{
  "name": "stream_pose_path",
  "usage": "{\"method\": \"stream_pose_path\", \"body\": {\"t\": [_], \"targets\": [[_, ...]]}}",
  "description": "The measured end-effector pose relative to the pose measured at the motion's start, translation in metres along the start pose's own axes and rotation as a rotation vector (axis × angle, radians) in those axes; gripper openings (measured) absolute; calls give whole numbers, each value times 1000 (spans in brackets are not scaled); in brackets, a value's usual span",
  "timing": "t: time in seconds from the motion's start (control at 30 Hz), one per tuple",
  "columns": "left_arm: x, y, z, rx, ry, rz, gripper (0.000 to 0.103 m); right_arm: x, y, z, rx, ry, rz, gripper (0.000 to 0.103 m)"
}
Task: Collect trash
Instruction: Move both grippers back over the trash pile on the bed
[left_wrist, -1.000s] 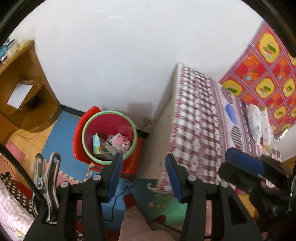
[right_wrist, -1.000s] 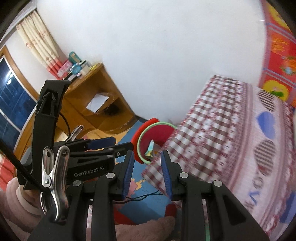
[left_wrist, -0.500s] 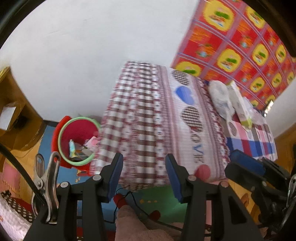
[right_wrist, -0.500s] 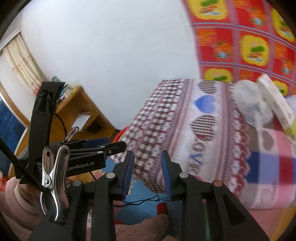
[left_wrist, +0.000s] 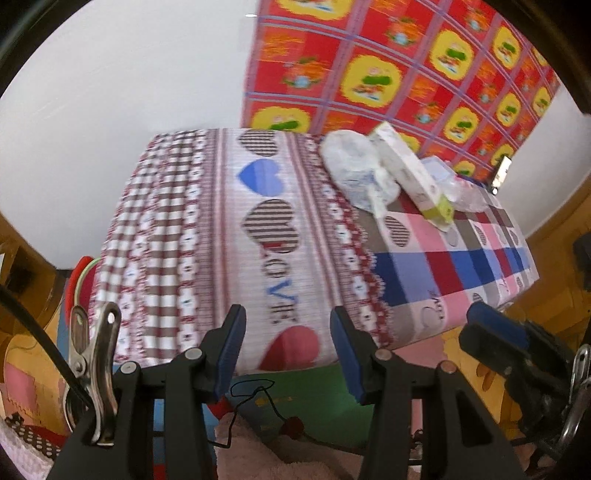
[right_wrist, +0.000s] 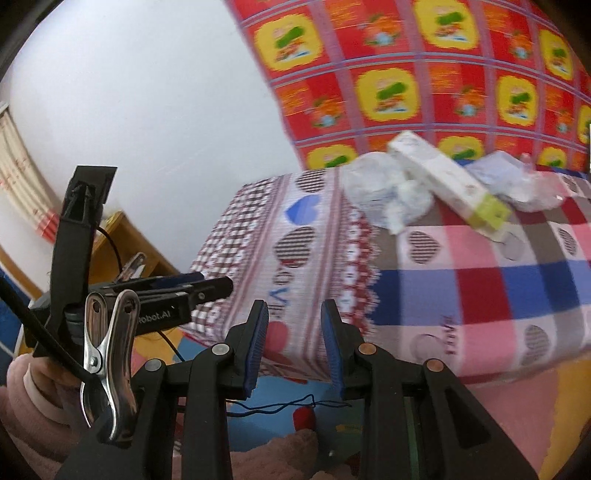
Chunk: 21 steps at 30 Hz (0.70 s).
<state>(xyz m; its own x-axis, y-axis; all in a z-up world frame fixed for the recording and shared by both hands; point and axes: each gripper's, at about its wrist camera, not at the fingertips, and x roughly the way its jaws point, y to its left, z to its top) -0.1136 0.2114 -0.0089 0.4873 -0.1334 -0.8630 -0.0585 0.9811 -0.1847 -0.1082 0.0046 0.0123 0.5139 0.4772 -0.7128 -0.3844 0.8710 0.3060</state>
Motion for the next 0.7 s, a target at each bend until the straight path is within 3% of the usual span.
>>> {"method": "stream_pose_path", "body": {"t": [0.37, 0.7], "targets": [[12, -65, 29, 99, -22, -13, 50, -27, -60, 1, 110, -41, -79, 31], [32, -115, 70, 191, -50, -48, 50, -25, -112, 18, 180, -50, -150, 31]]}}
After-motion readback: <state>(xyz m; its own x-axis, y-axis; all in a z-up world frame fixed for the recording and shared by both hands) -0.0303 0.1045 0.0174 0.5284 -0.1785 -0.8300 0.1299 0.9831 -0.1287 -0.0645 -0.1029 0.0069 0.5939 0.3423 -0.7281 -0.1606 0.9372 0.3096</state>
